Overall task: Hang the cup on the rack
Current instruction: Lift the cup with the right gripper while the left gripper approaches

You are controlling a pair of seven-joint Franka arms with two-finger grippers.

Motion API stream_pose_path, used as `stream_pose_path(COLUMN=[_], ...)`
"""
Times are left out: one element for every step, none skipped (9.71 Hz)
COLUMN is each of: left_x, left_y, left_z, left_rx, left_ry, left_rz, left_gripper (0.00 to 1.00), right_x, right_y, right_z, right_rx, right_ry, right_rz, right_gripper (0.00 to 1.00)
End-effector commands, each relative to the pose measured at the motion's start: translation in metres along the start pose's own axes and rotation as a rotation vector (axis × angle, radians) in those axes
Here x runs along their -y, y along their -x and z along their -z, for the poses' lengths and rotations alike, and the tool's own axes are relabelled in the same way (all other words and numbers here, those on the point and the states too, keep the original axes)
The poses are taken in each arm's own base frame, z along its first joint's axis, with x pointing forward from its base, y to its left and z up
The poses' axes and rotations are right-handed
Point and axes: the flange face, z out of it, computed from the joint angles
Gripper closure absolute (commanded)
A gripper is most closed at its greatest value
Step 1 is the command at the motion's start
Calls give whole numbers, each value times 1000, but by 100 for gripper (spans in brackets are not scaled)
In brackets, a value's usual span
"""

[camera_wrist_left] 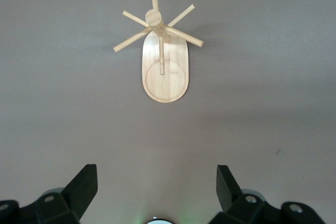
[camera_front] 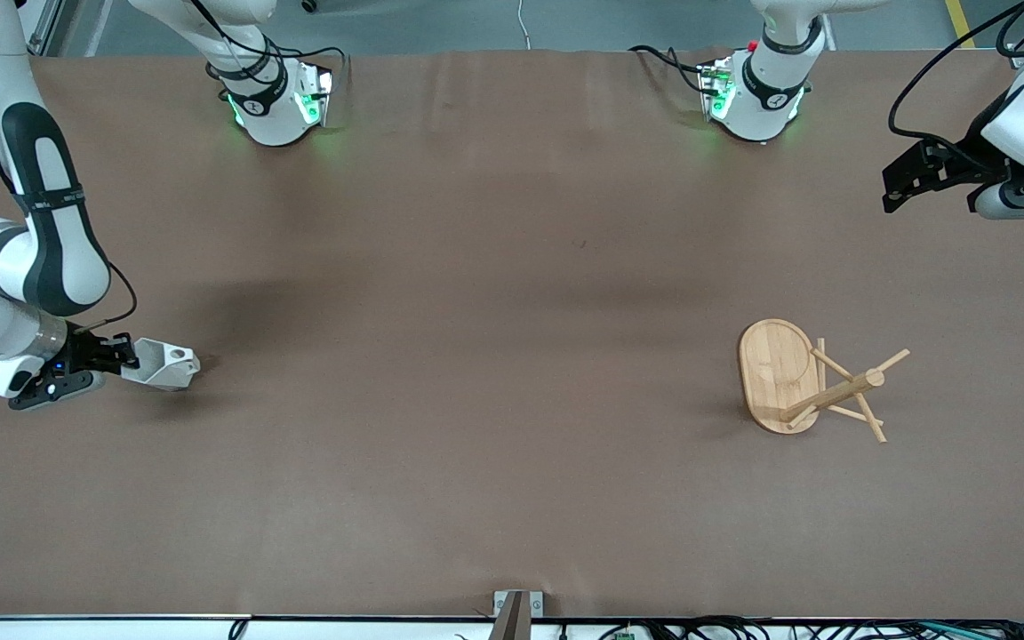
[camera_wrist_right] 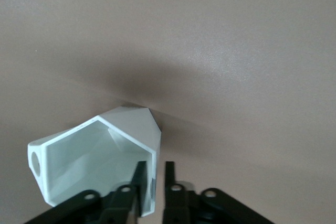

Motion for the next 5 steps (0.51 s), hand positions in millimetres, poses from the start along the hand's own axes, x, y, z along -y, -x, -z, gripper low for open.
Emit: stream_pose_path(left_x=[-3,-2,-3,-1,-2], left_y=[-4,-4,-4,-5,-4], left_z=[-13,-13,-14,-14,-14], left_rx=[40,40,42,42,42], left_ry=[12,13,12,12,12], left_rz=[-9,-7,-9,-6,-7], left_gripper=[0,0,0,0,0], right_x=[2,5,10,17,28], right_y=[2,1,1,-2,-11], right_z=[-2,0,8,31,55], right_rx=[-10,-8,1,-9,-13], right_ry=[-15,-20,-48,-97,-142], right_rz=[12,14,10,-5,-2], right_gripper=[100,100,100,100,100])
